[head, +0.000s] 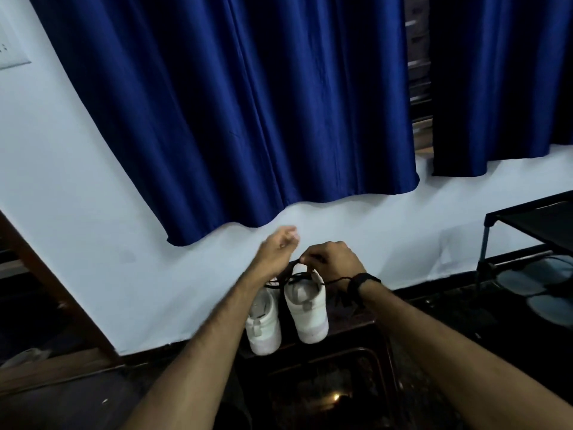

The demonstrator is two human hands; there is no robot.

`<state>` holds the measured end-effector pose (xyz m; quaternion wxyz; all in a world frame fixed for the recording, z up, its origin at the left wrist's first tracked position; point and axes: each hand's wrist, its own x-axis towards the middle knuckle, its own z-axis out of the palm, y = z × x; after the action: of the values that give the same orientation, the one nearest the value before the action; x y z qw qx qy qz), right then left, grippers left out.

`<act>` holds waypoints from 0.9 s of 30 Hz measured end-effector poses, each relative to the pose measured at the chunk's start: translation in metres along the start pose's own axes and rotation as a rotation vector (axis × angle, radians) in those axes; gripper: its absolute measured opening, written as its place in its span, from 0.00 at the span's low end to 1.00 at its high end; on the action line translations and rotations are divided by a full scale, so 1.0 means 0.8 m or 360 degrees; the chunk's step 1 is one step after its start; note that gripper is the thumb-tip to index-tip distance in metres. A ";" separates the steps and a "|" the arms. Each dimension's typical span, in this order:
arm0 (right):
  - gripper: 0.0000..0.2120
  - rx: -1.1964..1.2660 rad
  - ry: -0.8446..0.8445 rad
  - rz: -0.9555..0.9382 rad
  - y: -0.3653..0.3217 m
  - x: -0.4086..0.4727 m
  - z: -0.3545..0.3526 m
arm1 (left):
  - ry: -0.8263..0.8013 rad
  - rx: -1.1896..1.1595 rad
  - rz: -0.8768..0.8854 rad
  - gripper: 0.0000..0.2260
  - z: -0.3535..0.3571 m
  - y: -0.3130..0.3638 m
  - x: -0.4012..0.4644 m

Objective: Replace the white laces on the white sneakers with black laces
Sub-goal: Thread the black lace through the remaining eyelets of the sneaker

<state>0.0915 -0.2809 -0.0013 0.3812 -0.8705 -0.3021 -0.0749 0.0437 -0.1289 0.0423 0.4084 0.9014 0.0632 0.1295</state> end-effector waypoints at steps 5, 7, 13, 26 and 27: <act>0.09 0.0047 0.0353 0.0104 0.012 -0.001 0.011 | -0.0387 -0.0111 -0.0261 0.17 0.029 -0.005 0.000; 0.09 0.0104 0.0318 0.0141 0.026 -0.004 0.024 | -0.0384 0.0110 -0.0254 0.14 0.035 -0.018 0.004; 0.12 0.0111 0.0120 0.0610 0.064 -0.001 0.068 | -0.0040 0.0499 -0.0295 0.08 0.055 -0.057 0.005; 0.05 0.1175 0.0329 0.0930 0.104 -0.001 0.118 | 0.0410 0.0920 0.0012 0.10 0.122 -0.086 0.005; 0.05 0.1249 0.0312 0.0912 0.110 -0.001 0.123 | 0.0422 0.0926 0.0009 0.10 0.124 -0.086 0.005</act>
<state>0.1326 -0.2576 -0.1249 0.7121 -0.6983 -0.0187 0.0707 0.0750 -0.1542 -0.0716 0.1214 0.9558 0.1476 0.2234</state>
